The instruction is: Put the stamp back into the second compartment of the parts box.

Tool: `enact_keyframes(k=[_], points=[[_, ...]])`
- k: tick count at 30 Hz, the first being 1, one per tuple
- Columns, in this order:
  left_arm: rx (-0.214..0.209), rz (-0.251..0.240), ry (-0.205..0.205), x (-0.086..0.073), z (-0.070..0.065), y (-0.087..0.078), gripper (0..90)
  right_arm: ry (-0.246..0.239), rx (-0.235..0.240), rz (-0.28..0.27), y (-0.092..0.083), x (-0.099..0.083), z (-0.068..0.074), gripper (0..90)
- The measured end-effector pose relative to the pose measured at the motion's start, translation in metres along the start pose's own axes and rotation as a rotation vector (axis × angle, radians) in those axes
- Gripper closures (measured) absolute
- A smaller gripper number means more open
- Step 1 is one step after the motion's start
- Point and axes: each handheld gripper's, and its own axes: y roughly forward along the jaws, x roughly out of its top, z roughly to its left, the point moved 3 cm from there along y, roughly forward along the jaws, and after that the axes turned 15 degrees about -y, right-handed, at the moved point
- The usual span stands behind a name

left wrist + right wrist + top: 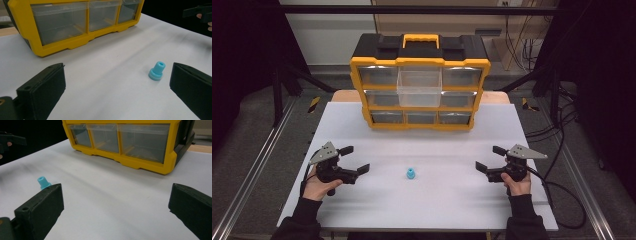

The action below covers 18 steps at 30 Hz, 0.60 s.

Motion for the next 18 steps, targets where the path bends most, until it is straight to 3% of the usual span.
enact_keyframes(k=[18], points=[[0.008, 0.013, 0.014, 0.0029, -0.0087, 0.0028, 0.0, -0.015, 0.004, 0.015, 0.0, -0.0009, 0.0006, 0.4]])
